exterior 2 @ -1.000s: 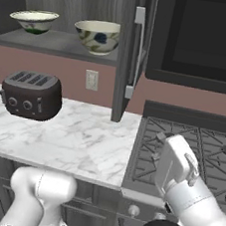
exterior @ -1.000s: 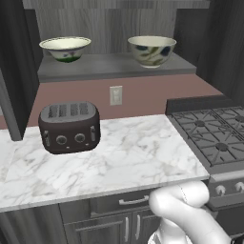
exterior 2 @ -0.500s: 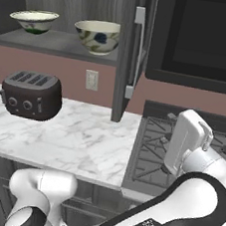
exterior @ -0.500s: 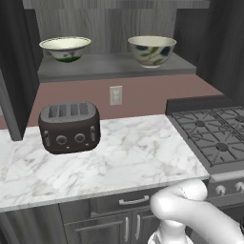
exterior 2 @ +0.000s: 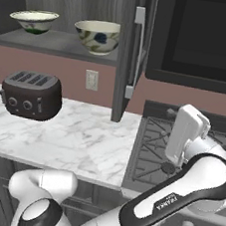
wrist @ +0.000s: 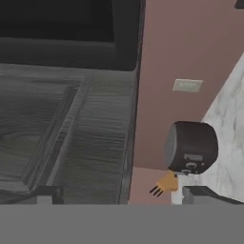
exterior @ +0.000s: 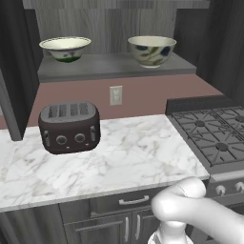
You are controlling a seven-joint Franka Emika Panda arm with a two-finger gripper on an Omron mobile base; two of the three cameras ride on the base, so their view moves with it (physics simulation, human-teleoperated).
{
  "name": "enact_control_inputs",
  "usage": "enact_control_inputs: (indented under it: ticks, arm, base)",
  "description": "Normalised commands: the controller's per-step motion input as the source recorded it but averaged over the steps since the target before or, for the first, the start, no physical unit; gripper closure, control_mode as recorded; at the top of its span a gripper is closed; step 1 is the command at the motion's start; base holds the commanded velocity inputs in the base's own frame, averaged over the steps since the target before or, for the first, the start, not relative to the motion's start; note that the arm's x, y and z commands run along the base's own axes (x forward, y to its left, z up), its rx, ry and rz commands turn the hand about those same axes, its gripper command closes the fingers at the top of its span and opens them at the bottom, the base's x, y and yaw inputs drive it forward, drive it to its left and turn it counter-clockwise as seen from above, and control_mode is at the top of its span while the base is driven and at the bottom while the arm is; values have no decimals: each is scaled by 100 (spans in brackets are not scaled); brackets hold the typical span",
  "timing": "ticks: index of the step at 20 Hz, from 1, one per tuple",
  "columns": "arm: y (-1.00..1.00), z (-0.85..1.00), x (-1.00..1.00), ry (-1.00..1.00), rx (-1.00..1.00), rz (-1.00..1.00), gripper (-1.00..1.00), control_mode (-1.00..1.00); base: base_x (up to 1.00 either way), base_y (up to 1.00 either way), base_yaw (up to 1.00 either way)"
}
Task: Open the cabinet. Pick the bowls from the counter and place them in the cabinet. Then close the cabinet.
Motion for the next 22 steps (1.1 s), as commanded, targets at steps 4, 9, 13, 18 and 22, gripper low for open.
enact_control_inputs:
  ticks: [4, 9, 13, 18, 22]
  arm:
    - [0, 2, 52, 17, 2, 11, -100, -100]
    - [0, 4, 43, 21, 0, 10, -100, -100]
    - [0, 1, 40, 19, 0, 10, -100, -100]
    - [0, 0, 33, 13, 0, 8, -100, -100]
    - [11, 0, 16, 0, 0, 4, -100, -100]
  base:
    - [0, 0, 0]
    - [0, 0, 0]
    - [0, 0, 0]
    - [0, 0, 0]
    - [0, 0, 0]
